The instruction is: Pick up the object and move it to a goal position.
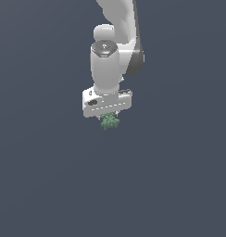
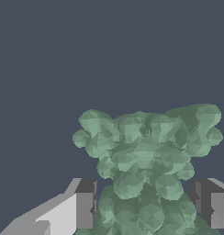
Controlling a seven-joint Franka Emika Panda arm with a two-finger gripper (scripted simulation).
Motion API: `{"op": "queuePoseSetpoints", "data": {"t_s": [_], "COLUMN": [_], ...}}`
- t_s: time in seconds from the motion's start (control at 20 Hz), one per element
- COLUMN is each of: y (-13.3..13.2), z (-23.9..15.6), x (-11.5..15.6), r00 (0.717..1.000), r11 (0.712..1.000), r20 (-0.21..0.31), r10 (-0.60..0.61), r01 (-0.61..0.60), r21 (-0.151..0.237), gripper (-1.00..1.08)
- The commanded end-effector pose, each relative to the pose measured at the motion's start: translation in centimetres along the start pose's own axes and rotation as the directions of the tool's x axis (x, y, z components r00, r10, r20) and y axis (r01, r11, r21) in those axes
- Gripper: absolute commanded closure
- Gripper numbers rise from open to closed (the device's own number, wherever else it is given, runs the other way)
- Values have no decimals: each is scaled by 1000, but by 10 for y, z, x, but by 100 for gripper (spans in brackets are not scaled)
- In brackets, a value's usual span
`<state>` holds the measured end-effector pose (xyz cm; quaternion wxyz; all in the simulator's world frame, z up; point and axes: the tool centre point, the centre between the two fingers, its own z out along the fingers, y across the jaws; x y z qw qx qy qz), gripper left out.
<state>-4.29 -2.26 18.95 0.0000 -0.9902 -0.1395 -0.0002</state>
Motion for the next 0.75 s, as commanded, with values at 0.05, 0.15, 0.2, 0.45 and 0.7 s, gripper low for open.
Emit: {"op": "queuePoseSetpoints", "data": {"t_s": [0.05,0.15,0.2,0.45,0.7], "y": [12,17,20,30,34], "z": [-23,-34,-38,-57,-63], "x": [-17,-25,-29,-41,-45], "r00": [1000,1000,1000,1000,1000], "r11": [1000,1000,1000,1000,1000], "r20": [0,0,0,0,0], "r10": [0,0,0,0,0], "r01": [0,0,0,0,0], "r21": [1,1,1,1,1], "gripper": [108,108,108,108,108]}}
